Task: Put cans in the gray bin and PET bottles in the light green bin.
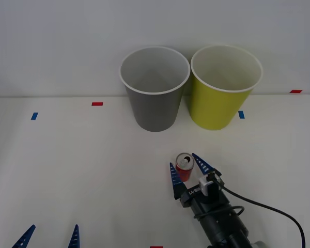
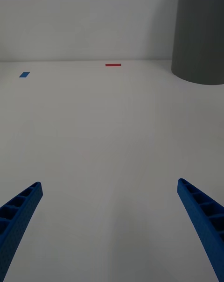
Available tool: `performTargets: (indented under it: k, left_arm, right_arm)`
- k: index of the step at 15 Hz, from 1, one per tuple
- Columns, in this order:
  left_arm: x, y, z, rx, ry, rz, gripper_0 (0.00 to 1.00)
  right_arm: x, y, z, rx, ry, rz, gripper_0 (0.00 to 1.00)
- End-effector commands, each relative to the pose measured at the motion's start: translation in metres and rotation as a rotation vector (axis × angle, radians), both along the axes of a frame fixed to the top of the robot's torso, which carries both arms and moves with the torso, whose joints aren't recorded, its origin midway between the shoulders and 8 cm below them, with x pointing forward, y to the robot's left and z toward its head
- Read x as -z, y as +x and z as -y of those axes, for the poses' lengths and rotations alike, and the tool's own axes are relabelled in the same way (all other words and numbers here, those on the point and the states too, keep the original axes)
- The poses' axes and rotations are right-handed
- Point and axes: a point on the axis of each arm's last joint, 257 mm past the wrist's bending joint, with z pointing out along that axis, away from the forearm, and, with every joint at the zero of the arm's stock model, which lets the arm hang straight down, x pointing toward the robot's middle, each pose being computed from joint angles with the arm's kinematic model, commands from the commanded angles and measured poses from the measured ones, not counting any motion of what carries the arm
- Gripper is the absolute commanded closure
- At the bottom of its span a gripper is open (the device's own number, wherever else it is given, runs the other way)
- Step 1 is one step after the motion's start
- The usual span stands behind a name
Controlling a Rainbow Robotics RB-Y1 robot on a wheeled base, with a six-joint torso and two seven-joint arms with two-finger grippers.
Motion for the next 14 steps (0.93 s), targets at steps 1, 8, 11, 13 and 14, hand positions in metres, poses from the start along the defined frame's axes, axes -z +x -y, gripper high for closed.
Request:
performTargets:
  k: [1, 8, 11, 13, 14]
  left_arm:
    - [0.0, 0.0, 0.0, 0.0, 0.0, 0.0, 0.0]
    - [0.0, 0.0, 0.0, 0.0, 0.0, 0.0, 0.0]
    - [0.0, 0.0, 0.0, 0.0, 0.0, 0.0, 0.0]
    - [0.0, 0.0, 0.0, 0.0, 0.0, 0.0, 0.0]
    - [0.0, 0.0, 0.0, 0.0, 0.0, 0.0, 0.0]
  right_arm:
    - [-0.002, 0.001, -0.004, 0.005, 0.016, -0.001, 0.89]
    - [-0.002, 0.005, 0.002, 0.021, 0.015, -0.02, 0.97]
    - [-0.019, 0.005, 0.007, 0.05, -0.03, -0.111, 0.98]
    - [-0.034, 0.001, 0.012, 0.057, -0.037, -0.149, 0.98]
    - [-0.042, 0.001, 0.013, 0.055, -0.046, -0.162, 0.98]
